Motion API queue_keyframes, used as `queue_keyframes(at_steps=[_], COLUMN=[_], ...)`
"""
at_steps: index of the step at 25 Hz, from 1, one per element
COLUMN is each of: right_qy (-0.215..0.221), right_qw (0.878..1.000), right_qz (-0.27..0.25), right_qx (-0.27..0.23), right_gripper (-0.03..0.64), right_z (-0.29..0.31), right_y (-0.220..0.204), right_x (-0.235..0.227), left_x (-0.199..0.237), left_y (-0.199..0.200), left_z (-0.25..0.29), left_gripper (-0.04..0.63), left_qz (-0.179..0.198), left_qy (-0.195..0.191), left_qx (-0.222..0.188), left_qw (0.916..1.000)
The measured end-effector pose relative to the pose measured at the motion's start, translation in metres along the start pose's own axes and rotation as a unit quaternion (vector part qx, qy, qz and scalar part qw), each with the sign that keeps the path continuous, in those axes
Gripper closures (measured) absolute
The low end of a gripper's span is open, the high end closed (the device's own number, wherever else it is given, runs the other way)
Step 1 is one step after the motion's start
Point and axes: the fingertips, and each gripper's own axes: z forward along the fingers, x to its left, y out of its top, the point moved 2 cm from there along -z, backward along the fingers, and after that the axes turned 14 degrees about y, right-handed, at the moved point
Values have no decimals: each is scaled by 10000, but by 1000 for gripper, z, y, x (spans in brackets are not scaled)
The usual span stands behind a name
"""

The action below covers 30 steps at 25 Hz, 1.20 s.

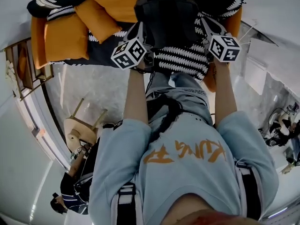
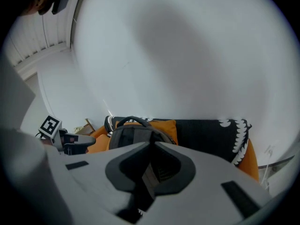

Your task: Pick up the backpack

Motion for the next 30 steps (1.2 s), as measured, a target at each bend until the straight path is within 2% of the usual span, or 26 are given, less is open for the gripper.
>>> queue_keyframes(at_steps=[6,9,12,15,20,24,30], right_qy=[-105,0,-23,-37,277,630,1028], right_qw=[9987,9967,9959,9957,9952,9926,9837], right_qz=[-31,55,94,135,206,273,164], right_qx=[489,805,894,911,912,1000,1464], right_gripper=[573,460,448,430,414,380,355], right_z=[18,30,36,37,48,66,88], right_y=[-17,-30,-30,-28,-25,-22,-32], right_x=[-25,-30,-35,-47,-51,-48,-50], left_x=[14,21,28,28,34,44,42], left_y=[-17,-20,-15,-17,-17,-3,-1], left_z=[32,42,50,60,75,79,100], left_gripper=[574,574,566,440,398,365,351], left_qz=[117,219,279,242,376,439,1100], left_qy=[-38,-7,9,-78,-202,-344,-679], left_qx=[397,496,543,647,799,728,922], left_qw=[9991,9985,9981,9976,9959,9958,9873])
